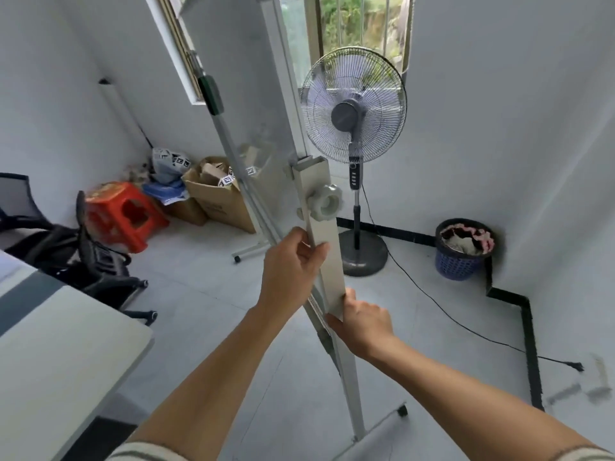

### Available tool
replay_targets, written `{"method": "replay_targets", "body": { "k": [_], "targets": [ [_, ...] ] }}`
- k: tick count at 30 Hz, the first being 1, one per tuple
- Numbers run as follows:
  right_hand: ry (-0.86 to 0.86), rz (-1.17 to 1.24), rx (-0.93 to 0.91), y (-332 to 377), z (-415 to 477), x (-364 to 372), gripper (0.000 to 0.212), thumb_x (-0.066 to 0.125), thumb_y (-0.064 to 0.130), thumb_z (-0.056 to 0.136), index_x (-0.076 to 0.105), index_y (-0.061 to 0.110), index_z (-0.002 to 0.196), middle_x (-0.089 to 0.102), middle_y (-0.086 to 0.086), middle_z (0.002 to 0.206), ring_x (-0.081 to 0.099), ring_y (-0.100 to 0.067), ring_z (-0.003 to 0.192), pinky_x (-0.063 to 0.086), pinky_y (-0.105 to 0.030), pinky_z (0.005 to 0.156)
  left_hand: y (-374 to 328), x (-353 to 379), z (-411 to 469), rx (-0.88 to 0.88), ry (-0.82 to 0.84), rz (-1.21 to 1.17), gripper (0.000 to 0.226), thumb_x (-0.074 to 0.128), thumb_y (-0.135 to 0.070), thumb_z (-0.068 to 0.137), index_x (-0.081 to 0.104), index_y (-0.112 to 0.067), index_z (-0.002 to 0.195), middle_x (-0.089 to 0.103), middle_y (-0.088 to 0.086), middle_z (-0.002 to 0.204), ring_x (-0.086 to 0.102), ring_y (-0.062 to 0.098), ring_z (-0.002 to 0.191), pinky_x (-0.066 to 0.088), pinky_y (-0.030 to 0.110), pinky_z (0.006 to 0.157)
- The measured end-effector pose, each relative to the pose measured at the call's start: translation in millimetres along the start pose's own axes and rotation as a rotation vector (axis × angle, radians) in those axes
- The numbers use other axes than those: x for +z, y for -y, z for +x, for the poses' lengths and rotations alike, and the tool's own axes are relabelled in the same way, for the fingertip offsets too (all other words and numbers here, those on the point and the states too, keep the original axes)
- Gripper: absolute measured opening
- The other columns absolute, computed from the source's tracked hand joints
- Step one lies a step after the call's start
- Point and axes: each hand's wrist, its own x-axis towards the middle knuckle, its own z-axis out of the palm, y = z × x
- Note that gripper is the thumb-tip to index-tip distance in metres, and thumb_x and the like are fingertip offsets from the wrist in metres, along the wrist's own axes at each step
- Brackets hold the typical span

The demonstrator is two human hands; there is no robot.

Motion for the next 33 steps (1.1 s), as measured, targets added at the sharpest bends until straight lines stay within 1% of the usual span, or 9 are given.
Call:
{"method": "replay_targets", "body": {
  "k": [5, 10, 13, 16, 19, 24, 27, 31, 33],
  "targets": [
    [0.022, 0.0, -0.045, 5, 47, -4, 0.047, 0.045, 0.056, 0.09, 0.041, 0.013, 0.108, 0.07, -0.01, 0.103, 0.066, -0.035, 0.095, 0.035, -0.036, 0.066, 9, 5, 38, -0.074, -0.039, 0.017, 0.025, 0.065, -0.034, 0.086, 0.062, -0.009, 0.088, 0.071, 0.0, 0.075, 0.065, 0.007, 0.064, 0.056, 0.03, 0.067],
    [0.018, -0.01, -0.079, 5, 97, -8, 0.048, 0.046, 0.056, 0.089, 0.042, 0.012, 0.109, 0.07, -0.011, 0.104, 0.066, -0.035, 0.095, 0.036, -0.036, 0.066, 22, 13, 83, -0.085, -0.042, 0.024, 0.021, 0.065, -0.033, 0.086, 0.061, -0.012, 0.089, 0.069, -0.001, 0.077, 0.067, 0.012, 0.068, 0.059, 0.04, 0.071],
    [0.013, -0.013, -0.093, 1, 125, -11, 0.049, 0.047, 0.057, 0.088, 0.043, 0.012, 0.106, 0.07, -0.011, 0.102, 0.066, -0.034, 0.096, 0.036, -0.037, 0.067, 34, 23, 110, -0.069, -0.052, 0.009, 0.023, 0.066, -0.033, 0.086, 0.061, -0.011, 0.088, 0.07, 0.0, 0.075, 0.068, 0.012, 0.068, 0.059, 0.037, 0.067],
    [-0.001, -0.026, -0.099, -9, 153, -17, 0.051, 0.046, 0.058, 0.087, 0.044, 0.011, 0.106, 0.071, -0.01, 0.101, 0.066, -0.035, 0.096, 0.035, -0.037, 0.066, 35, 36, 138, -0.039, -0.059, 0.019, 0.023, 0.067, -0.033, 0.085, 0.061, -0.011, 0.085, 0.066, -0.004, 0.07, 0.064, 0.006, 0.062, 0.047, 0.02, 0.06],
    [-0.02, -0.045, -0.081, -25, 183, -28, 0.052, 0.047, 0.058, 0.087, 0.044, 0.011, 0.109, 0.07, -0.011, 0.102, 0.065, -0.034, 0.097, 0.037, -0.038, 0.067, 29, 54, 170, 0.001, -0.062, 0.032, 0.025, 0.067, -0.032, 0.085, 0.063, -0.007, 0.086, 0.066, -0.002, 0.07, 0.064, 0.011, 0.064, 0.044, 0.016, 0.06],
    [-0.019, -0.032, -0.02, -59, 224, -44, 0.05, 0.047, 0.056, 0.088, 0.042, 0.011, 0.108, 0.07, -0.011, 0.103, 0.065, -0.035, 0.098, 0.037, -0.039, 0.068, 17, 93, 216, 0.019, -0.054, 0.02, 0.023, 0.07, -0.03, 0.083, 0.058, -0.011, 0.077, 0.062, -0.003, 0.064, 0.062, 0.018, 0.063, 0.046, 0.025, 0.064],
    [-0.023, -0.018, 0.001, -83, 245, -53, 0.048, 0.046, 0.056, 0.087, 0.041, 0.012, 0.105, 0.07, -0.011, 0.101, 0.065, -0.035, 0.095, 0.036, -0.039, 0.067, 8, 118, 239, 0.024, -0.044, 0.028, 0.026, 0.07, -0.031, 0.082, 0.051, -0.016, 0.073, 0.056, -0.011, 0.058, 0.058, 0.015, 0.059, 0.043, 0.024, 0.061],
    [-0.022, -0.013, 0.01, -119, 273, -69, 0.047, 0.047, 0.057, 0.087, 0.039, 0.013, 0.103, 0.07, -0.01, 0.101, 0.064, -0.036, 0.095, 0.038, -0.039, 0.067, -11, 154, 270, 0.045, -0.033, 0.042, 0.026, 0.069, -0.033, 0.083, 0.053, -0.014, 0.074, 0.054, -0.012, 0.058, 0.063, 0.022, 0.063, 0.05, 0.032, 0.065],
    [-0.019, -0.005, 0.0, -140, 288, -79, 0.047, 0.048, 0.057, 0.086, 0.039, 0.014, 0.103, 0.07, -0.01, 0.101, 0.064, -0.036, 0.094, 0.038, -0.039, 0.067, -22, 173, 285, 0.048, -0.026, 0.048, 0.026, 0.068, -0.034, 0.083, 0.055, -0.013, 0.076, 0.054, -0.011, 0.058, 0.064, 0.022, 0.063, 0.051, 0.032, 0.065]
  ]
}}
